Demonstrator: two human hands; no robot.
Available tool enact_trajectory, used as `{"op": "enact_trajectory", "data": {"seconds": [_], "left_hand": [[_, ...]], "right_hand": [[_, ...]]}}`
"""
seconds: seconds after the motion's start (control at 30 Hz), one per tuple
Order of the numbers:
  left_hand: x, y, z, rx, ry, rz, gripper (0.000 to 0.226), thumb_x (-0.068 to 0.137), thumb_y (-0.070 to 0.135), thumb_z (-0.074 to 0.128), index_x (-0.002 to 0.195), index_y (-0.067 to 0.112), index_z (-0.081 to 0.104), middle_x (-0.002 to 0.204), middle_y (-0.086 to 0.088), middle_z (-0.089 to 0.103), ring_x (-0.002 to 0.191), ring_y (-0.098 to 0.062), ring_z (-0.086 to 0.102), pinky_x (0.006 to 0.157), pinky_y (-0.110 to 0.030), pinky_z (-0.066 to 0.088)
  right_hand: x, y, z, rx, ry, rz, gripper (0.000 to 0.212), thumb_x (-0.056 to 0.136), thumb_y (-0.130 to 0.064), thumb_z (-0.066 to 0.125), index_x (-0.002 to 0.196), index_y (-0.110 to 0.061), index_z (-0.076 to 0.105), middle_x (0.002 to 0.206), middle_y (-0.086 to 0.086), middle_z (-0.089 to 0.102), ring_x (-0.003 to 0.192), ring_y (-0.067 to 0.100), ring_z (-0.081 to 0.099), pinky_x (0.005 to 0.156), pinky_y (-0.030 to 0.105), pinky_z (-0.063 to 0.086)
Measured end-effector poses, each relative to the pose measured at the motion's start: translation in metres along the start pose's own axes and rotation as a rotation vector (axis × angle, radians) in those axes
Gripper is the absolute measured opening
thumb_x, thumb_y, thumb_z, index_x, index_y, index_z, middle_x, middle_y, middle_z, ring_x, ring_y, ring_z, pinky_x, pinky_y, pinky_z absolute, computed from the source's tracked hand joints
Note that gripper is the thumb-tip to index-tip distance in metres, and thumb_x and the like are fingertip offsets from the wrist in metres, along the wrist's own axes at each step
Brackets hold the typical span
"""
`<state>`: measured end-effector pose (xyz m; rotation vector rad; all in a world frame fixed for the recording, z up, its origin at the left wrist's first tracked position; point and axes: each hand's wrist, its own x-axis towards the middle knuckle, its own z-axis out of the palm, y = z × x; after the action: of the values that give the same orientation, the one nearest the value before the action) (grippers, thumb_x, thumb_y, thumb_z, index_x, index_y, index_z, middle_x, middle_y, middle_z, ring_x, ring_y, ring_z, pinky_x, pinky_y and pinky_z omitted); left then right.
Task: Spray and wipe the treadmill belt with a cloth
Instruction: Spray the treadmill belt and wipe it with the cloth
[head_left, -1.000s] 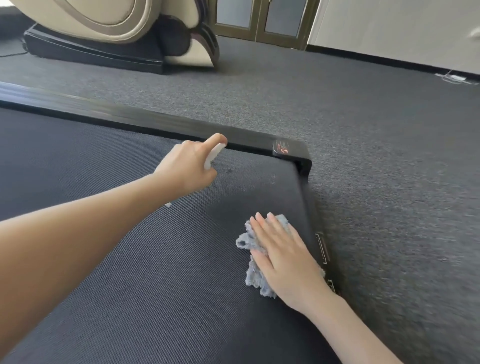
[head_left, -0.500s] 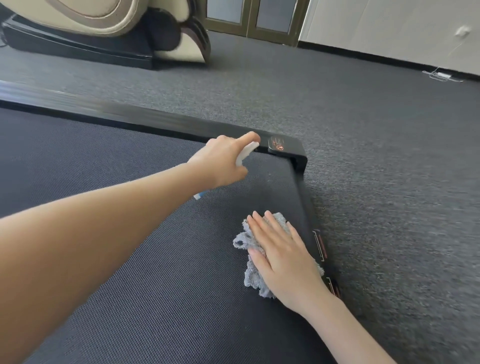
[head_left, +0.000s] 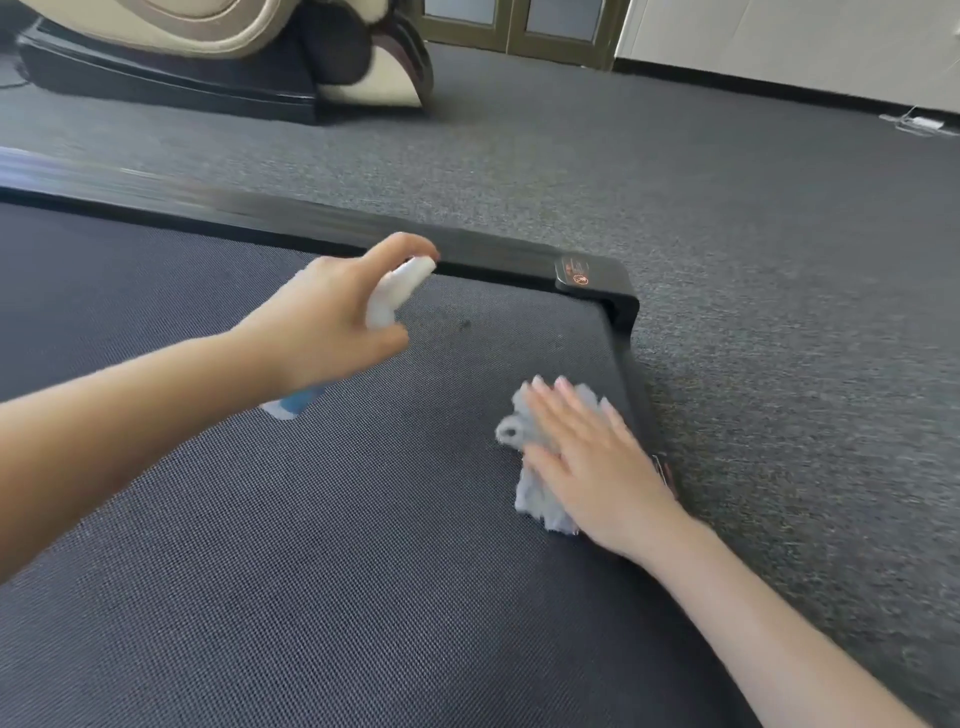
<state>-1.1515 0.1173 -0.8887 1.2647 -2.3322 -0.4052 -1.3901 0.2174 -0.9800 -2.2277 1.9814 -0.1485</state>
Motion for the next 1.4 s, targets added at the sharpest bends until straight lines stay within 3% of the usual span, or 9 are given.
{"op": "enact_trajectory", "data": {"seconds": [0.23,0.33,0.47,0.6,0.67,0.77,1.0,1.13,1.4], "left_hand": [[-0.052,-0.025,-0.013,0.061,-0.016,-0.063,0.059,0.074,0.015,0.064,0.119,0.046,0.042,0.067,0.009,0.056,0.060,-0.006,0.053,0.058,-0.019,0.041],[-0.057,-0.030,-0.015,0.055,-0.011,-0.069,0.060,0.074,0.016,0.065,0.116,0.052,0.039,0.067,0.008,0.059,0.060,-0.006,0.054,0.059,-0.023,0.043],[-0.054,-0.032,-0.015,0.030,0.020,-0.066,0.061,0.074,0.016,0.066,0.117,0.049,0.040,0.074,0.000,0.064,0.061,-0.008,0.056,0.059,-0.030,0.045],[-0.053,-0.031,-0.010,0.007,0.047,-0.066,0.060,0.073,0.016,0.066,0.118,0.048,0.041,0.064,0.003,0.059,0.054,-0.005,0.053,0.054,-0.024,0.041],[-0.052,-0.033,-0.008,0.005,0.050,-0.060,0.061,0.073,0.016,0.066,0.119,0.047,0.041,0.064,0.002,0.059,0.055,-0.006,0.053,0.055,-0.024,0.042],[-0.053,-0.034,-0.008,0.008,0.048,-0.061,0.061,0.073,0.015,0.067,0.119,0.047,0.041,0.065,0.000,0.060,0.056,-0.008,0.054,0.057,-0.031,0.046],[-0.059,-0.042,-0.017,-0.001,0.044,-0.111,0.060,0.073,0.016,0.065,0.120,0.045,0.043,0.064,-0.001,0.061,0.059,-0.010,0.055,0.055,-0.037,0.049],[-0.057,-0.044,-0.022,0.000,0.053,-0.156,0.060,0.073,0.018,0.063,0.119,0.050,0.042,0.068,-0.005,0.064,0.053,-0.016,0.058,0.060,-0.041,0.052],[-0.054,-0.043,-0.022,-0.048,0.077,-0.168,0.055,0.074,0.027,0.064,0.121,0.048,0.043,0.068,-0.008,0.064,0.048,-0.019,0.058,0.054,-0.046,0.054]], "right_hand": [[0.142,0.044,0.000,-0.110,0.059,0.338,0.055,0.100,-0.038,0.016,0.151,-0.016,0.014,0.159,0.002,0.011,0.145,0.021,0.009,0.117,0.045,0.010],[0.135,-0.015,0.007,-0.060,0.051,0.049,0.056,0.099,-0.036,0.030,0.149,-0.014,0.018,0.158,0.005,0.014,0.144,0.023,0.011,0.117,0.045,0.009],[0.035,-0.089,0.013,0.000,0.032,-0.430,0.061,0.094,-0.040,0.019,0.150,-0.017,0.018,0.159,-0.001,0.014,0.147,0.017,0.002,0.118,0.038,-0.003],[-0.003,-0.056,0.007,-0.059,0.013,-0.522,0.059,0.095,-0.040,0.023,0.150,-0.017,0.023,0.158,-0.002,0.017,0.147,0.015,0.007,0.117,0.039,0.005],[0.022,-0.023,0.000,-0.198,0.069,-0.356,0.061,0.093,-0.039,0.019,0.146,-0.012,0.031,0.156,0.007,0.025,0.144,0.025,0.020,0.116,0.046,0.018],[0.080,0.033,-0.006,-0.197,-0.027,0.010,0.076,0.086,-0.047,-0.008,0.151,-0.015,0.012,0.160,0.003,0.000,0.146,0.021,-0.002,0.117,0.048,0.005],[0.171,0.033,-0.006,-0.144,0.098,0.398,0.057,0.101,-0.037,0.014,0.150,-0.009,0.010,0.159,0.007,0.004,0.146,0.024,0.001,0.115,0.047,0.011],[0.206,-0.033,0.001,-0.192,0.155,0.193,0.049,0.099,-0.035,0.020,0.140,-0.011,0.029,0.148,0.009,0.026,0.135,0.026,0.023,0.107,0.049,0.023],[0.076,-0.117,0.016,-0.001,0.010,-0.523,0.055,0.100,-0.037,0.027,0.151,-0.020,0.012,0.160,-0.005,0.006,0.146,0.011,-0.005,0.118,0.035,-0.007]]}}
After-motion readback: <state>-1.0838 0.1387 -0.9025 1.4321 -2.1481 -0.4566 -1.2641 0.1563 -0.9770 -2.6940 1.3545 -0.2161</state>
